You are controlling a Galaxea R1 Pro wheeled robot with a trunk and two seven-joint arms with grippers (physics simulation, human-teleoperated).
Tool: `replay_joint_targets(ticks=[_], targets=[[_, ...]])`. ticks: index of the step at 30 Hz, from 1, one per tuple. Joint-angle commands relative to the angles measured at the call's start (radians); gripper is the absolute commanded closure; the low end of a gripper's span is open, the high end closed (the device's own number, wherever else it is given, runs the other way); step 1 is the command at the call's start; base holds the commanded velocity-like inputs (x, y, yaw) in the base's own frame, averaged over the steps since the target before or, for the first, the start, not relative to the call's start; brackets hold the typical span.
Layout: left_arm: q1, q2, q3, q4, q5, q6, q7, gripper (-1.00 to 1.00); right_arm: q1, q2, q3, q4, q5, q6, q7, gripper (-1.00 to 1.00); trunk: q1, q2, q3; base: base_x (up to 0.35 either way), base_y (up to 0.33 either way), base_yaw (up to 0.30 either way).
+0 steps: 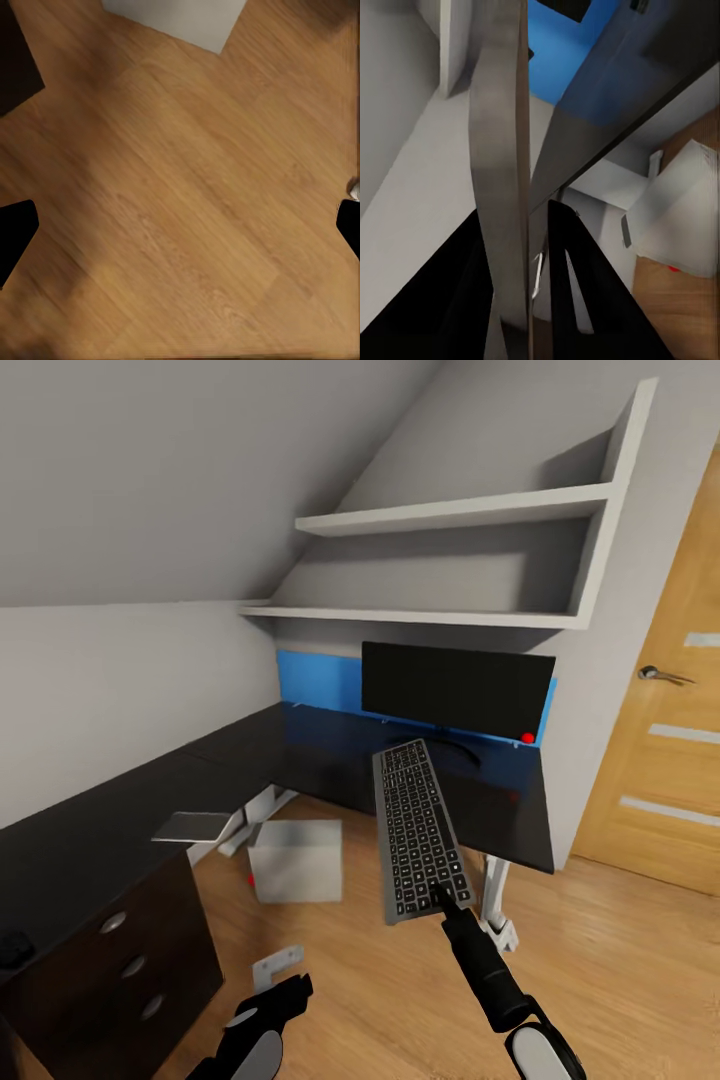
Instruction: In the bedroom, organize the workspace by keeping the computer under the desk, ensuring the monitor is on the desk, placing the keyboard on the desk next to the monitor, placing the mouse on the desk next to the keyboard, moving the folder from the swivel chair onto the desk next to the mouse, stacking the notebook on top of the folder with the pen on top of the notebook, and positioning the swivel chair next to the desk.
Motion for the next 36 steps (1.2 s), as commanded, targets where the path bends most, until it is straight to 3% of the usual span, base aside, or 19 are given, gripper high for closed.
replay_joint_targets(ticks=[1,12,24,36], targets=[[-0.001,0.001,-0.003,-0.001,0.004,0.003,0.007,-1.0,-0.001,-0.001,0.002,0.0,-0.01,-0.002,0.003,1.0,0.0,-0.001,-0.002,0.002,0.014,-0.235],[-0.001,0.002,-0.003,0.0,0.004,0.003,0.006,-1.0,-0.001,-0.001,0.001,0.001,-0.01,-0.004,0.003,1.0,0.0,-0.001,-0.012,0.005,0.007,-0.223],[-0.001,0.001,-0.003,0.0,0.003,0.002,0.007,-1.0,-0.001,-0.001,0.002,0.002,-0.01,-0.004,0.004,1.0,0.0,-0.001,-0.017,0.201,0.18,-0.254],[-0.001,0.001,-0.013,0.005,0.002,0.002,0.007,-1.0,-0.001,-0.001,0.002,0.024,-0.012,-0.004,0.004,1.0,0.0,-0.001,-0.017,0.02,0.015,-0.289]])
